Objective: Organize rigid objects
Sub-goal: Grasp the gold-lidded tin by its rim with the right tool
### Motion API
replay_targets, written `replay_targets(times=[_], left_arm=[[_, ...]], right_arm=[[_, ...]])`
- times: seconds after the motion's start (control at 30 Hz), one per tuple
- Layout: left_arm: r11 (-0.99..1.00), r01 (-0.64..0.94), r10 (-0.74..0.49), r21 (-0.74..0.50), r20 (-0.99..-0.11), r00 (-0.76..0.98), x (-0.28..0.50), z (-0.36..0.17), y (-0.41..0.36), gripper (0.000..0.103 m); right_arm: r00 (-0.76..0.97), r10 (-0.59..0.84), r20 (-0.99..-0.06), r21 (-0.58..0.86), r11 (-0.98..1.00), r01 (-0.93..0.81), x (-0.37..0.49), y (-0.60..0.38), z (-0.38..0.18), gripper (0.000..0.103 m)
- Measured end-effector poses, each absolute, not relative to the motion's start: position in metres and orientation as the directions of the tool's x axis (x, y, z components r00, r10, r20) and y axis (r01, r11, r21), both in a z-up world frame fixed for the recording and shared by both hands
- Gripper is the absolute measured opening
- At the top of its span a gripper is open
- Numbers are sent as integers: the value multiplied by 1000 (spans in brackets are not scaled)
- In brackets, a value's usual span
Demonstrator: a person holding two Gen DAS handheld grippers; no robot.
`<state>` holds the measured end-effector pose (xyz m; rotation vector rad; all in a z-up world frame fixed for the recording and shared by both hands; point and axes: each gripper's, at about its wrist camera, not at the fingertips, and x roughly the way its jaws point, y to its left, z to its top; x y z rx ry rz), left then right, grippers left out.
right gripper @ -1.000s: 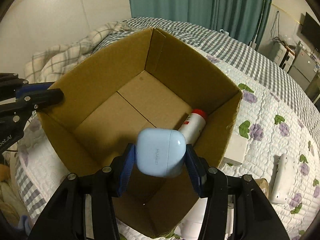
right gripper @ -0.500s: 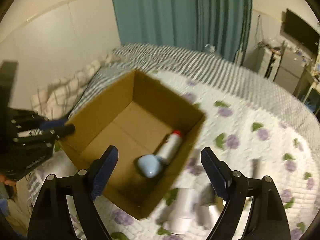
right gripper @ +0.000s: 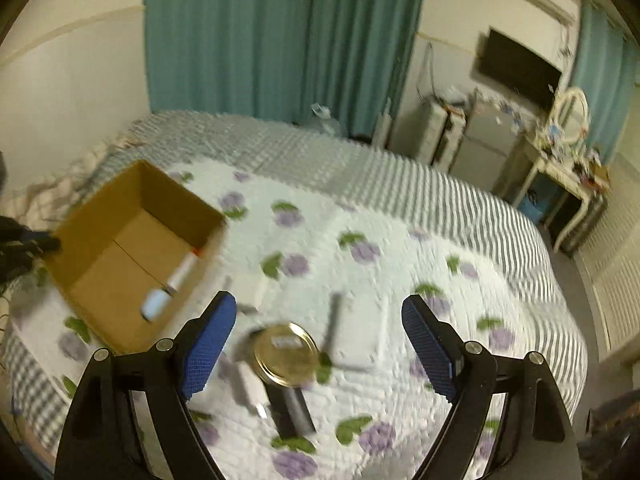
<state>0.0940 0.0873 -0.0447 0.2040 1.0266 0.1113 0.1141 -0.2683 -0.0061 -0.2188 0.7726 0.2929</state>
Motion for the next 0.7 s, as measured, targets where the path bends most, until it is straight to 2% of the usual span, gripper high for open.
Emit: replay_targets(times=[0.17, 0.33, 0.7], left_arm=[[972, 0, 203, 237, -835, 512, 94, -45, 85, 8], [970, -5, 211, 242, -835, 509, 94, -46, 84, 8], [970, -6, 212, 242, -834, 509, 95, -46, 84, 8]], right_arm=[[622, 124, -773, -91, 949, -303, 120, -284, -64, 85], [543, 145, -827, -44, 946, -320, 123, -283, -114, 85], [496, 197, -845, 14, 937, -349, 136, -250, -139, 85]])
